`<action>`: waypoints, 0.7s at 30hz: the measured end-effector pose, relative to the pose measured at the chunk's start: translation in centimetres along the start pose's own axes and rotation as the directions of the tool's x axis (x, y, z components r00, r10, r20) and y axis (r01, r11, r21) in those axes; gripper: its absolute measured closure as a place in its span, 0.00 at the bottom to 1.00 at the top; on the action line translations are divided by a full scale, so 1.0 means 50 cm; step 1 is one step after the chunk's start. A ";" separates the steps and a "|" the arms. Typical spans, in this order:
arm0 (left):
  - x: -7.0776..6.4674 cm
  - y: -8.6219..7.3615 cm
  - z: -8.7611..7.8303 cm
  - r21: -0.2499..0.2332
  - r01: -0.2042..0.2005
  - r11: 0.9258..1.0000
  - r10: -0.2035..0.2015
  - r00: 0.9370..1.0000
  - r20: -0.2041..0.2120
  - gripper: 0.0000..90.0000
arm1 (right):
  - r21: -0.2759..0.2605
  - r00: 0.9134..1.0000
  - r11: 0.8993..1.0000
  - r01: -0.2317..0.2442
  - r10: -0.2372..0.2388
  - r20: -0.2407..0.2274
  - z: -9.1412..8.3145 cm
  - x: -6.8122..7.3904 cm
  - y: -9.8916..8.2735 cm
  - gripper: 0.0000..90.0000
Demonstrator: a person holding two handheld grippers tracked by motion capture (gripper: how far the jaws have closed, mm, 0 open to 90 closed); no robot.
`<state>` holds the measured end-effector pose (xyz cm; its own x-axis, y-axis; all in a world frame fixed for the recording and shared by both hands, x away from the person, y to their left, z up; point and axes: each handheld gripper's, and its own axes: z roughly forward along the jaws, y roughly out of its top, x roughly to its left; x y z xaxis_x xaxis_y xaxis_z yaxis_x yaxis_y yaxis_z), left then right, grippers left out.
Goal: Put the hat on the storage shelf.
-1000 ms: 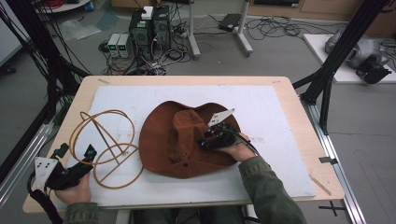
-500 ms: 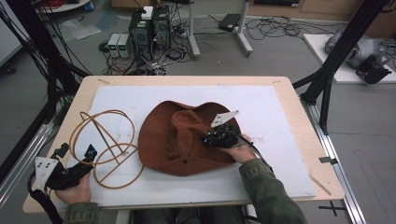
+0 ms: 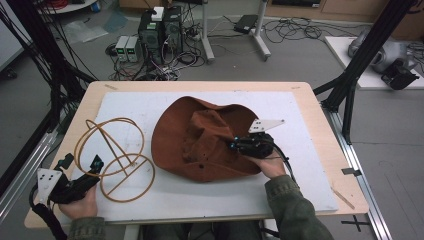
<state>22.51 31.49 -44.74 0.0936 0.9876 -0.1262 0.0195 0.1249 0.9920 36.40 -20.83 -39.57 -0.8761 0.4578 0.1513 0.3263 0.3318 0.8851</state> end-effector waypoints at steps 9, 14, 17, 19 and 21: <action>-0.002 0.000 0.000 0.001 -0.004 1.000 0.004 1.000 -0.004 0.13 | -0.224 0.998 0.972 -0.065 0.060 -0.030 -0.105 0.004 0.026 0.98; -0.003 -0.001 0.000 0.001 -0.008 1.000 0.008 1.000 -0.008 0.13 | -0.322 0.996 0.943 -0.083 0.066 -0.063 -0.143 0.016 0.060 0.98; -0.003 -0.001 -0.001 0.000 -0.009 1.000 0.009 1.000 -0.010 0.13 | -0.358 0.993 0.928 -0.098 0.069 -0.091 -0.157 0.030 0.091 0.98; -0.004 -0.001 -0.001 -0.001 -0.010 1.000 0.010 1.000 -0.010 0.13 | -0.374 0.993 0.922 -0.097 0.064 -0.102 -0.162 0.041 0.116 0.98; -0.005 -0.001 -0.001 -0.002 -0.014 1.000 0.014 1.000 -0.012 0.13 | -0.380 0.992 0.920 -0.099 0.058 -0.116 -0.163 0.054 0.142 0.98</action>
<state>22.47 31.25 -44.75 0.0820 0.9902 -0.1126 0.0163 0.1117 0.9936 33.47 -23.99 -29.28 -0.8909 0.3775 0.2528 0.2516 -0.0533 0.9664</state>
